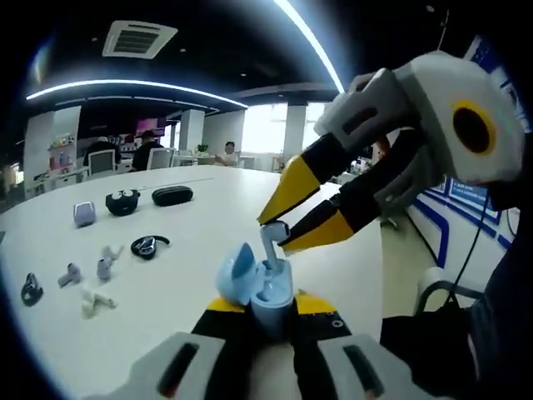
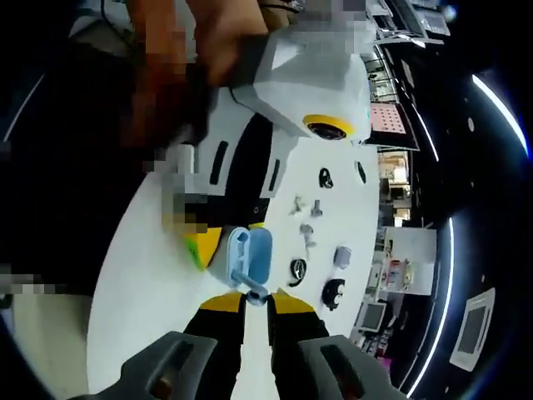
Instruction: Pick up the earbuds from the table and place the earbuds into the earbud case
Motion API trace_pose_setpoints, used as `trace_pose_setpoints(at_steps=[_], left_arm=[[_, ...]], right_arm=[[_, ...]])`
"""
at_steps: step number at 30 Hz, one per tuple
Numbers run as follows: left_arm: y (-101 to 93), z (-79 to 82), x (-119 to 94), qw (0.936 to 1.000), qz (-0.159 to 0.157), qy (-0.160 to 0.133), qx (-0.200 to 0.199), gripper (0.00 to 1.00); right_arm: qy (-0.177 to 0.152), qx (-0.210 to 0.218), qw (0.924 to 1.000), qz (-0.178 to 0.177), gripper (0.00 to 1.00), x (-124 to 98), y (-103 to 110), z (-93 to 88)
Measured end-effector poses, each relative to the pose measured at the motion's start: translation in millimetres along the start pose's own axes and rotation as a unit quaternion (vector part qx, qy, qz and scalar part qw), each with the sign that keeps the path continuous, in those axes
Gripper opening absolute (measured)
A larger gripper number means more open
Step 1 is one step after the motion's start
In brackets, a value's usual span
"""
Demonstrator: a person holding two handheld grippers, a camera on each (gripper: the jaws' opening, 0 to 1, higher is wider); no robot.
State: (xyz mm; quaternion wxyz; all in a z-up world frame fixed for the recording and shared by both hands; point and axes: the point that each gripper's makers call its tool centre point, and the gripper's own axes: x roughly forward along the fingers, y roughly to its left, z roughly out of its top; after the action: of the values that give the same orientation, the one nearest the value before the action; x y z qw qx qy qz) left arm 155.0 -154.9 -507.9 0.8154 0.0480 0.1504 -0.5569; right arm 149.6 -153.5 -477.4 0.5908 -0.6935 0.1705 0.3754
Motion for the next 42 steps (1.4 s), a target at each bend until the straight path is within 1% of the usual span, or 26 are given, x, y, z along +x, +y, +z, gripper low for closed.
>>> trace_pose_setpoints(at_steps=[4, 8, 10, 13, 18, 22, 23, 26, 27, 28, 29, 30, 31, 33, 35, 36, 37, 40, 42], left_arm=[[0.0, -0.3, -0.1, 1.0, 0.001, 0.0, 0.003, 0.19], [0.4, -0.5, -0.4, 1.0, 0.001, 0.0, 0.004, 0.19], [0.4, -0.5, -0.4, 1.0, 0.002, 0.0, 0.004, 0.19], [0.3, -0.4, -0.4, 1.0, 0.002, -0.001, 0.005, 0.19], [0.3, -0.5, -0.2, 1.0, 0.003, 0.0, 0.006, 0.19], [0.4, -0.4, 0.1, 1.0, 0.003, 0.0, 0.006, 0.19], [0.4, -0.4, 0.1, 1.0, 0.003, 0.0, 0.006, 0.19], [0.6, -0.4, 0.5, 1.0, 0.004, -0.001, 0.006, 0.19], [0.7, -0.4, 0.5, 1.0, 0.004, -0.001, 0.007, 0.19], [0.7, -0.3, 0.5, 1.0, 0.005, -0.001, 0.007, 0.19], [0.8, -0.3, 0.6, 1.0, 0.004, -0.001, 0.007, 0.19], [0.8, -0.1, 0.6, 1.0, 0.004, -0.001, 0.005, 0.19], [0.9, 0.0, 0.7, 1.0, 0.003, -0.001, 0.004, 0.19], [1.0, 0.0, 0.8, 1.0, 0.002, -0.002, 0.003, 0.19], [0.8, 0.1, 0.7, 1.0, 0.003, -0.002, 0.003, 0.19], [0.5, 0.1, 0.6, 1.0, 0.003, -0.002, 0.002, 0.19], [0.4, 0.1, 0.7, 1.0, 0.003, -0.002, 0.003, 0.19], [-1.3, 0.2, 0.4, 1.0, 0.004, -0.003, 0.003, 0.19], [-2.1, 0.3, 0.4, 1.0, 0.004, -0.004, 0.003, 0.19]], right_arm=[[0.001, 0.002, 1.0, 0.008, 0.09, 0.8, 1.9, 0.9], [-0.008, 0.032, 0.9993, 0.018, 0.09, -0.3, 1.9, 1.0], [-0.018, 0.049, 0.9984, 0.022, 0.09, -0.8, 1.6, 1.6], [-0.044, 0.095, 0.9935, 0.045, 0.07, -0.6, 7.7, 5.4], [-0.058, 0.121, 0.9895, 0.053, 0.07, -1.4, 8.4, 3.9], [-0.084, 0.158, 0.9822, 0.057, 0.07, -5.4, 4.8, 6.0], [-0.085, 0.16, 0.9818, 0.057, 0.07, -5.5, 3.9, 5.2], [-0.089, 0.2, 0.9746, 0.05, 0.07, -9.4, -7.1, -10.9], [-0.095, 0.227, 0.9683, 0.044, 0.07, -13.4, -12.4, -18.6], [-0.098, 0.25, 0.9621, 0.046, 0.07, -16.4, -15.2, -25.9], [-0.101, 0.266, 0.9575, 0.048, 0.07, -18.1, -16.9, -30.7], [-0.102, 0.292, 0.9493, 0.052, 0.07, -21.0, -19.3, -41.9], [-0.105, 0.309, 0.944, 0.05, 0.07, -22.8, -22.4, -50.3], [-0.106, 0.344, 0.9309, 0.063, 0.08, -23.6, -20.6, -64.3], [-0.113, 0.383, 0.913, 0.083, 0.09, -21.3, -16.4, -73.3], [-0.112, 0.399, 0.9039, 0.104, 0.09, -19.4, -8.3, -77.3], [-0.106, 0.401, 0.9025, 0.115, 0.1, -17.5, -1.6, -81.2], [-0.081, 0.384, 0.91, 0.132, 0.1, -10.7, 15.2, -96.1], [-0.076, 0.391, 0.9068, 0.137, 0.12, -7.7, 19.7, -103.6]])
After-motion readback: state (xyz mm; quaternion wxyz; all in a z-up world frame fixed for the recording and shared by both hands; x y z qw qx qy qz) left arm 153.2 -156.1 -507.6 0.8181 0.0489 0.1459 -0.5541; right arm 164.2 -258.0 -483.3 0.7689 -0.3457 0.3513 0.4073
